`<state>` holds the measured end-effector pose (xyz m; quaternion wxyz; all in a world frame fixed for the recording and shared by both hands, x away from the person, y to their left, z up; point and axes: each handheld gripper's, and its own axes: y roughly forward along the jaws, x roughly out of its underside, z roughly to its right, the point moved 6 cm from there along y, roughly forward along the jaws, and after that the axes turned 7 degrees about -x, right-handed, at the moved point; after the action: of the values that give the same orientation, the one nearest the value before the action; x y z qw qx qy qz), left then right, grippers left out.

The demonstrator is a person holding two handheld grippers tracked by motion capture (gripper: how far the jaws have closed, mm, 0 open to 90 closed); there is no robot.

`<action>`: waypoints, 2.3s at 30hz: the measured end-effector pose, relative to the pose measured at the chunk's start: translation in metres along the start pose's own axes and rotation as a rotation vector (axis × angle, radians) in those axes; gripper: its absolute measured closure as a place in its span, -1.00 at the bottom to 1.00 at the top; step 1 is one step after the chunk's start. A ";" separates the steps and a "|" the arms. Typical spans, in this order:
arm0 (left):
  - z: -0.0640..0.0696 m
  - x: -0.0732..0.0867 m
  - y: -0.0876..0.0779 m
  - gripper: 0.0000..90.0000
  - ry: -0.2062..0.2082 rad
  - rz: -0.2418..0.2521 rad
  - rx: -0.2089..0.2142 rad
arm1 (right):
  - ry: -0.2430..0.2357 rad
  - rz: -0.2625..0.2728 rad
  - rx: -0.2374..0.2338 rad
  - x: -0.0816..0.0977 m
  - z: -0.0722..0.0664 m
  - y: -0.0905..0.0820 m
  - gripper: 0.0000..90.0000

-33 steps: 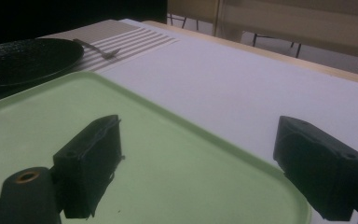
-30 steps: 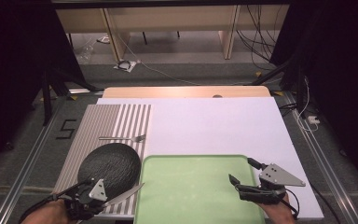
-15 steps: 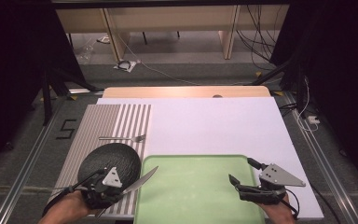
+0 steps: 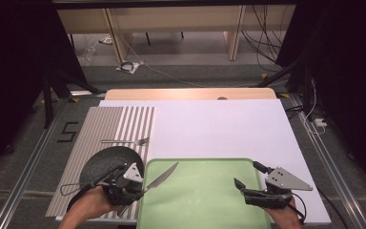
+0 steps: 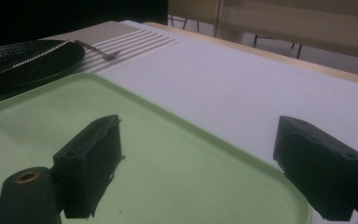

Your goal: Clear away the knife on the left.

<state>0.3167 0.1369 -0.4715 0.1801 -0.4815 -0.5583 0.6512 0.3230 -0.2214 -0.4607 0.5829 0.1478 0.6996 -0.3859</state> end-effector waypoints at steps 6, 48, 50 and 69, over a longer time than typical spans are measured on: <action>0.010 -0.019 0.004 0.77 0.021 0.002 0.027 | 0.000 0.007 -0.001 0.000 0.001 0.000 -0.64; 0.062 -0.035 0.055 0.76 0.137 -0.157 0.135 | -0.007 0.004 -0.004 0.000 0.000 0.000 -0.64; 0.062 -0.033 0.056 0.76 0.143 -0.168 0.136 | -0.008 0.004 -0.004 0.000 0.000 0.000 -0.64; 0.064 -0.044 0.047 0.16 0.101 -0.066 0.119 | -0.007 -0.003 -0.008 0.000 -0.001 -0.001 -0.64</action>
<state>0.2983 0.0527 -0.5003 0.2576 -0.4834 -0.5243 0.6520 0.3219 -0.2214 -0.4607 0.5855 0.1432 0.6991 -0.3846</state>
